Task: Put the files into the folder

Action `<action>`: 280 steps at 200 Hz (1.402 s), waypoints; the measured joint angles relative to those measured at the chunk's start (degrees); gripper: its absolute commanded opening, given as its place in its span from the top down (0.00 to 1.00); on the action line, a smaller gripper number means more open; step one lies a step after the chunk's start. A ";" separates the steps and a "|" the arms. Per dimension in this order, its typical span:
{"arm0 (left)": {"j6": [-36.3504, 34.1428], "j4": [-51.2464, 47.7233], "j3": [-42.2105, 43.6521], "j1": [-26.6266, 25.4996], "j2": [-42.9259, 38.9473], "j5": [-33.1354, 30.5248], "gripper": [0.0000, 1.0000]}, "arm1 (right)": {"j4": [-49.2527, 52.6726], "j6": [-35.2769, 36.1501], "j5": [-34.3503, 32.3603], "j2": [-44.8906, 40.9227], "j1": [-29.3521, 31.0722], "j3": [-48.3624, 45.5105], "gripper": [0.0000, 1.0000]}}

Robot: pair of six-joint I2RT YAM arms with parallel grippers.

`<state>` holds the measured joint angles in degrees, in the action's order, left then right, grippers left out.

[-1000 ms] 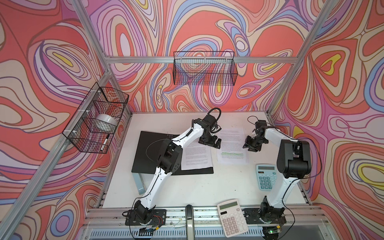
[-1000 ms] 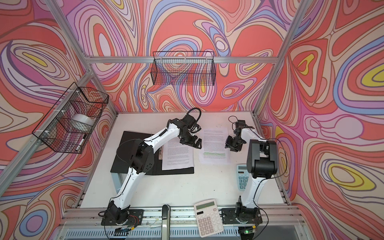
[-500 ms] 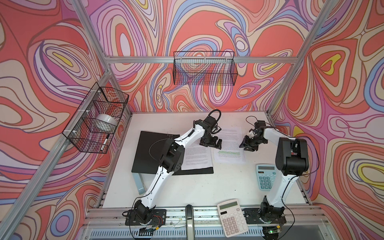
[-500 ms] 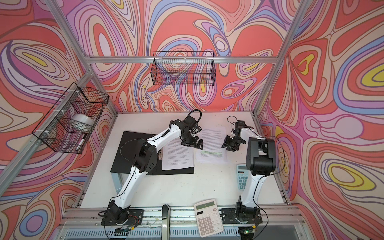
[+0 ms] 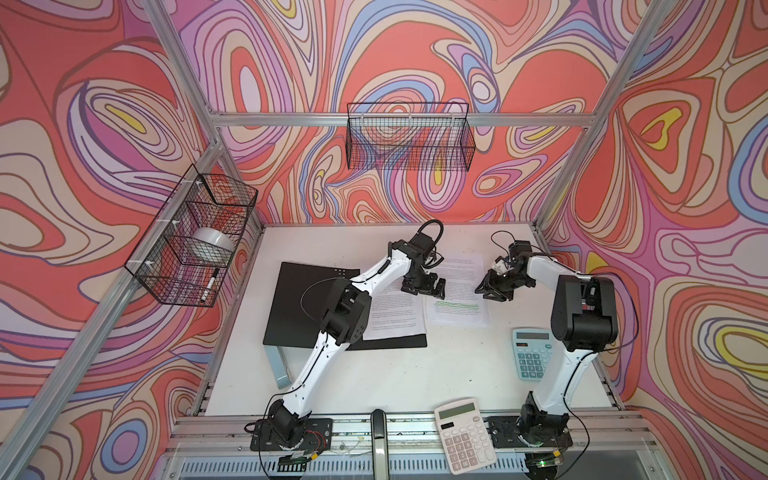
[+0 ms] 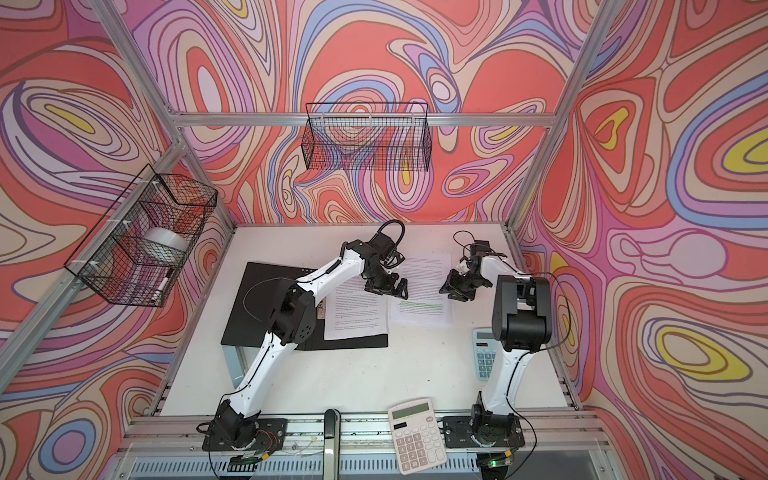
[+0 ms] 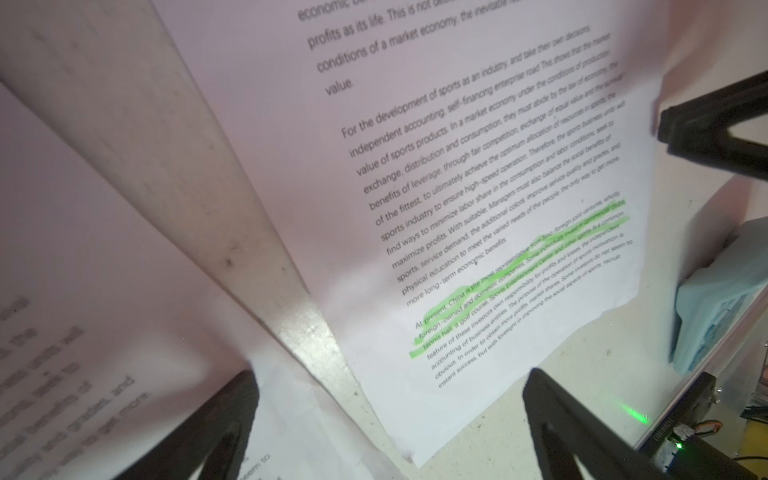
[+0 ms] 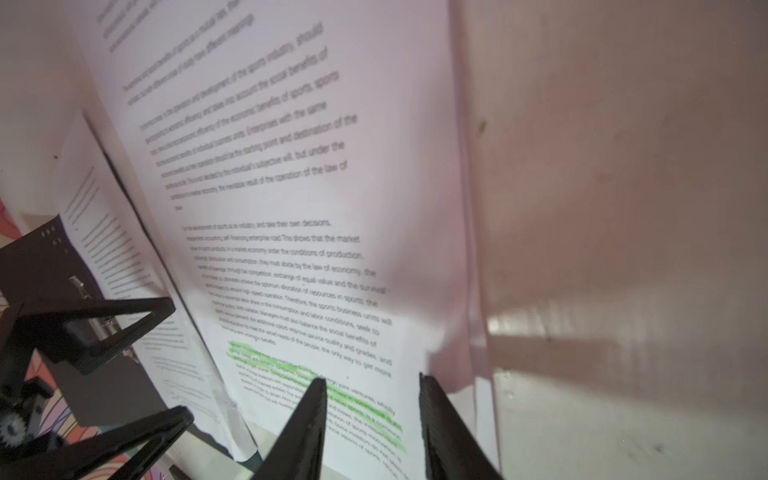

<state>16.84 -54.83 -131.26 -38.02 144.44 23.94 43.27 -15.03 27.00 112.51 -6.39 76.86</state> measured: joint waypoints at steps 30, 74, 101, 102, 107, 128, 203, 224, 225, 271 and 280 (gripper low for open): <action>0.24 0.00 0.00 -0.81 0.00 0.72 0.00 | -0.04 -0.90 -5.51 -1.57 -0.17 -0.07 0.60; 0.33 0.00 0.00 -1.70 0.00 0.66 0.00 | -0.46 -1.16 -6.54 -1.33 -0.35 -0.07 0.60; 0.31 0.00 0.00 -1.90 0.00 0.22 0.00 | -0.72 -1.11 -5.49 -0.94 -0.33 -0.07 0.60; 0.31 0.00 0.00 -1.92 0.00 0.20 0.00 | -0.72 -1.11 -5.46 -0.94 -0.35 -0.07 0.60; 0.31 0.00 0.00 -1.97 0.00 0.07 0.00 | -0.79 -1.09 -5.05 -0.83 -0.35 -0.07 0.60; 0.33 -0.02 0.00 -2.25 0.11 0.02 0.00 | -1.11 -0.96 -3.52 -0.37 -0.35 -0.07 0.60; 0.35 0.20 -0.28 -3.19 0.44 0.09 0.00 | -1.05 0.15 1.73 0.92 -0.35 -0.07 0.61; 0.35 0.22 -0.28 -3.30 0.46 0.17 0.00 | -1.01 0.42 3.10 0.90 -0.35 -0.07 0.61; 0.35 0.22 -0.28 -3.30 0.46 0.17 0.00 | -1.01 0.42 3.15 0.90 -0.33 -0.07 0.61; 0.35 0.22 -0.31 -3.30 0.46 0.26 0.00 | 0.72 -0.35 -2.86 0.20 -0.35 -0.15 0.59; 0.35 0.22 -0.31 -3.30 0.46 0.26 0.00 | 1.03 -0.66 -4.76 -0.66 -0.35 -0.74 0.59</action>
<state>17.19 -54.61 -131.57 -41.32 144.90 24.21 44.29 -15.68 22.24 111.85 -6.74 76.12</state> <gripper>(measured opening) 0.998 0.406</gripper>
